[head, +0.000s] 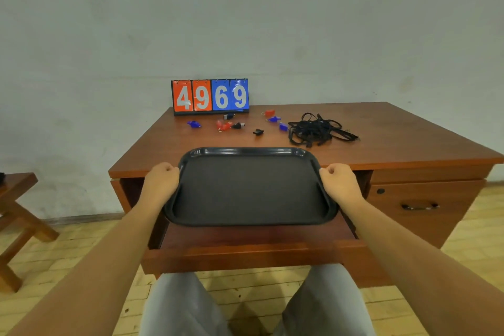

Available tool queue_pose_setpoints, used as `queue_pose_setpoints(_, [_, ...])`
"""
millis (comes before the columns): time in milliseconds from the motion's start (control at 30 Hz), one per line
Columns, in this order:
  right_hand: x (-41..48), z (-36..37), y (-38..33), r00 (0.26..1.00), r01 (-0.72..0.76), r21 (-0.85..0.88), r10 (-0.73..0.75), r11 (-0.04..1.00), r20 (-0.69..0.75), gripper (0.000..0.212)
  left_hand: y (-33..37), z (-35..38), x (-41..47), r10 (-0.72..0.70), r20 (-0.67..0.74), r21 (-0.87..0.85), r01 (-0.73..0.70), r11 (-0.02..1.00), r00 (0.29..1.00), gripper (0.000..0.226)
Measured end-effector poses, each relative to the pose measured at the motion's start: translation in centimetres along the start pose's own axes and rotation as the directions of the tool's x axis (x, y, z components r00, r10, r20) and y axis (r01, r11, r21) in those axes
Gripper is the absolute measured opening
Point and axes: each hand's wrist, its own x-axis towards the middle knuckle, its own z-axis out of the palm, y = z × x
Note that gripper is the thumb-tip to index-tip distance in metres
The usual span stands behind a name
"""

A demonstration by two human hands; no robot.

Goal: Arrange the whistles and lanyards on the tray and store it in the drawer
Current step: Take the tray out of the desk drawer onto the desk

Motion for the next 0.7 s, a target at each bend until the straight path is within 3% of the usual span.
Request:
queue_pose_setpoints(267, [8.2, 4.0, -1.8, 0.999, -0.019, -0.057, 0.021, 0.998, 0.037, 0.023, 0.2, 3.1, 8.0, -0.040, -0.001, 0.106, 0.040, 0.994, 0.999, 0.026])
queue_pose_setpoints(500, [15.8, 7.7, -3.3, 0.989, 0.083, -0.330, -0.037, 0.940, 0.144, 0.034, -0.1, 5.3, 15.1, 0.029, -0.004, 0.295, -0.026, 0.955, 1.000, 0.024])
queue_pose_setpoints(700, [18.9, 10.2, -5.0, 0.977, 0.191, -0.483, -0.120, 0.855, 0.174, 0.023, -0.4, 5.6, 18.6, 0.040, -0.009, 0.438, -0.033, 0.898, 0.999, 0.026])
